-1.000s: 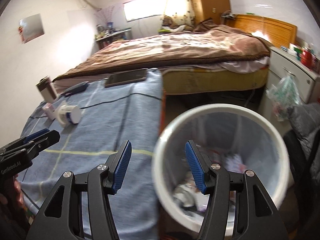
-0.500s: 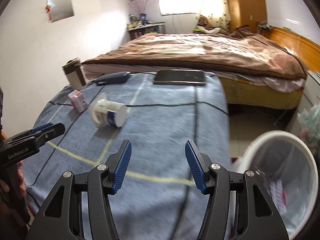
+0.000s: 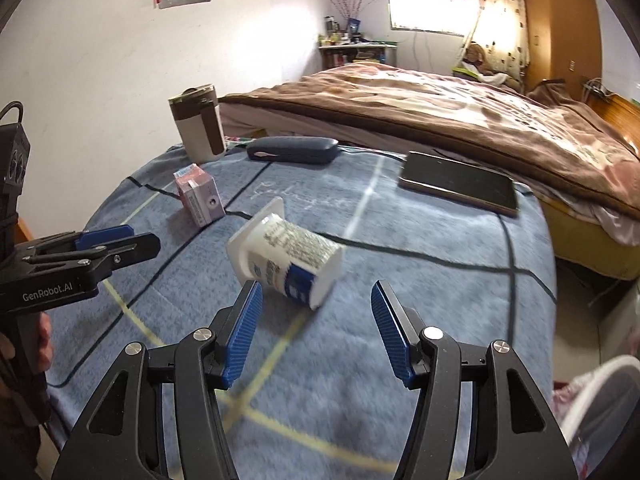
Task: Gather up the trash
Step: 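Move both open tools from the bin back over the table, then lower the right tool to the white yogurt tub while the left tool lowers to the pink milk carton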
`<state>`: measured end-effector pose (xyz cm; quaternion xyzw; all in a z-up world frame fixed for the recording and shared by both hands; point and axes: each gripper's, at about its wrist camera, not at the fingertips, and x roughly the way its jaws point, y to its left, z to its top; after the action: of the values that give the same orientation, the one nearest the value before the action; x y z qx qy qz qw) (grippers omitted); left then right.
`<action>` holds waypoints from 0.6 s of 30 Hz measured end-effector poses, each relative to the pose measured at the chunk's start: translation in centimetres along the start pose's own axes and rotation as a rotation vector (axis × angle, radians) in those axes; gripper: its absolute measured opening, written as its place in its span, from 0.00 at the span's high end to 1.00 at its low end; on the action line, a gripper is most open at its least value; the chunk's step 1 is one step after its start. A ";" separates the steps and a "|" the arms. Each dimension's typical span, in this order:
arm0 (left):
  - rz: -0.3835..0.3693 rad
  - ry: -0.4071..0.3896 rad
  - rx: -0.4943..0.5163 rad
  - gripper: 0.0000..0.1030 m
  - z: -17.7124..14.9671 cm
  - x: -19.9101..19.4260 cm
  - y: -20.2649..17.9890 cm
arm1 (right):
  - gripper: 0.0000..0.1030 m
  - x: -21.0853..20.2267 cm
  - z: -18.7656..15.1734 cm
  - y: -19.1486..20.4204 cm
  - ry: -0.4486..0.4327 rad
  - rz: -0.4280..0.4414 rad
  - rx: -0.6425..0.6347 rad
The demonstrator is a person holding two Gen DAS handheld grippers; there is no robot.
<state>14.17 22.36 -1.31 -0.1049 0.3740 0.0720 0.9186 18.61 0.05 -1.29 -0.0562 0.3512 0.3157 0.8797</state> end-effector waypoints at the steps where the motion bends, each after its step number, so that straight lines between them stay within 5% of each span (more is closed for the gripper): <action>1: 0.002 0.005 0.004 0.41 0.2 0.3 0.1 | 0.43 0.2 0.1 0.1 0.000 0.007 -0.004; 18: 0.051 0.087 -0.073 0.41 2.9 6.4 3.9 | 0.42 4.4 1.7 1.8 0.063 0.042 -0.139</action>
<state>19.81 27.19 -4.35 -0.1318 0.4132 0.1044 0.8950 20.93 4.28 -2.67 -0.1197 0.3572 0.3558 0.8553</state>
